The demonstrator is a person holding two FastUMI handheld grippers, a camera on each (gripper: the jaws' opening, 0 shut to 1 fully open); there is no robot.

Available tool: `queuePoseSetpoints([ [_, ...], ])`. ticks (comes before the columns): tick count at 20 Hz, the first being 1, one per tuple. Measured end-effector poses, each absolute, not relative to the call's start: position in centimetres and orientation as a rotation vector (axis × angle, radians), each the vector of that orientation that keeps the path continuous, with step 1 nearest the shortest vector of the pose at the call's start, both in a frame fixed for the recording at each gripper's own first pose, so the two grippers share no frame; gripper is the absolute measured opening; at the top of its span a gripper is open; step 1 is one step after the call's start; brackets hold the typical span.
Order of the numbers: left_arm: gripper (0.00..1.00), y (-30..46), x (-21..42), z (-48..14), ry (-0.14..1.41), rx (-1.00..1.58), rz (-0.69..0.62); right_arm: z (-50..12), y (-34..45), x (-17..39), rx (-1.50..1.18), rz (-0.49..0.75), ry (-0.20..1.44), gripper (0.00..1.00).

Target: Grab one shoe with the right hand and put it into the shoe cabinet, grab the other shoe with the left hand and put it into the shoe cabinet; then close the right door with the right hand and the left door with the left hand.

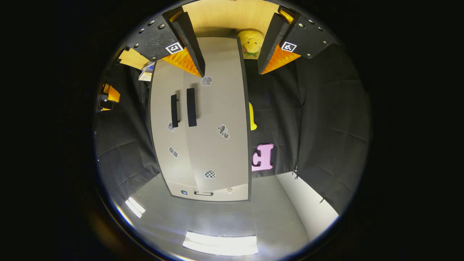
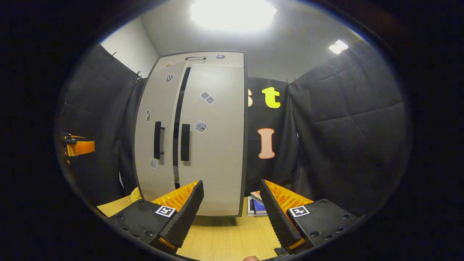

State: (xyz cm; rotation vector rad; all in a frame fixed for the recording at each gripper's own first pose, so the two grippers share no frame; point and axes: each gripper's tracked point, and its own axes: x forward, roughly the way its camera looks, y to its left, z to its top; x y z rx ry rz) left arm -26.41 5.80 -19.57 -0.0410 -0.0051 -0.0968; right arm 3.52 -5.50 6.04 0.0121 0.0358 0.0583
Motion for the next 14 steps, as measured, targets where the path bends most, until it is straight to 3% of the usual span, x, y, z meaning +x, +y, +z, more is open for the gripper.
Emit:
queuePoseSetpoints([
  [14, 0.78, 3.6, -30.6, -21.8, 0.017, -0.036, -0.017, 5.9, -5.2, 0.1, 0.03, 0.134, -0.01, 0.97],
])
